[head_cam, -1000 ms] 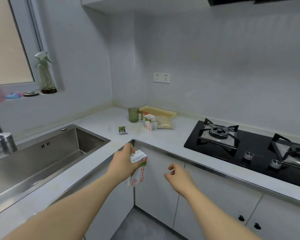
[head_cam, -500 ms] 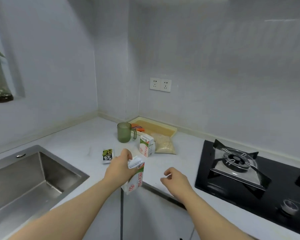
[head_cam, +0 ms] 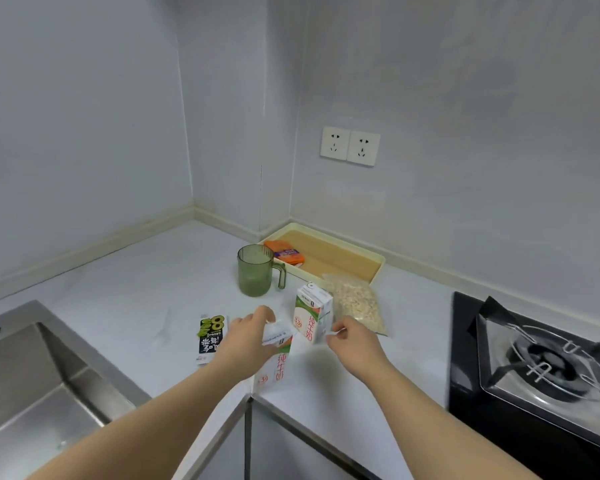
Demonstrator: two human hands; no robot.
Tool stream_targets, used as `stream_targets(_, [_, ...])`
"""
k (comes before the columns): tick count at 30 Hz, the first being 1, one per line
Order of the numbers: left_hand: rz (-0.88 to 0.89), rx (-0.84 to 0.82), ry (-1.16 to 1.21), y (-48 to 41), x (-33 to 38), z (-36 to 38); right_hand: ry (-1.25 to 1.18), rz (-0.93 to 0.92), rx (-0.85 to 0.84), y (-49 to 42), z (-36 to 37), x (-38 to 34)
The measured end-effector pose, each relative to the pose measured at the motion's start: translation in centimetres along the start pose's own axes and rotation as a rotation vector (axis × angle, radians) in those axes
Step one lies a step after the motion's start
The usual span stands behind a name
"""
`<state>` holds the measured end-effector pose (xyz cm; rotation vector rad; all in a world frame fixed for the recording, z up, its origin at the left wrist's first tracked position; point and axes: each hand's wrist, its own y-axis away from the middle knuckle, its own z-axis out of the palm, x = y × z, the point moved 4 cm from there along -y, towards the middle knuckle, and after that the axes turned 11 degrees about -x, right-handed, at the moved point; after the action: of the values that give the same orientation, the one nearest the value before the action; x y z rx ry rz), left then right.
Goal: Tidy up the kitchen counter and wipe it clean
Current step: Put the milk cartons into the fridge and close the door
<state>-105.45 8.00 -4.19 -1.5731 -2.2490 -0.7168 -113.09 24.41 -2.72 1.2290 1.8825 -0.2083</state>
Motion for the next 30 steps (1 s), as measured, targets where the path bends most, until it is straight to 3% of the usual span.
stream_targets(6, [0.011,-0.175,-0.323,-2.1,0.2,-0.9,0.180,-0.044,0.114,-5.1,-0.1,-1.8])
stream_targets(11, [-0.018,-0.228,-0.365,-2.2,0.2,0.5,0.430,-0.009,0.027,-7.9,0.9,-3.0])
stream_targets(20, [-0.010,-0.170,-0.270,-1.9,0.1,0.7,0.295,-0.054,0.029,-9.1,1.1,-3.1])
stream_targets(30, [0.009,-0.133,-0.243,-1.8,0.4,0.6,0.263,-0.120,-0.142,-5.9,0.2,-1.6])
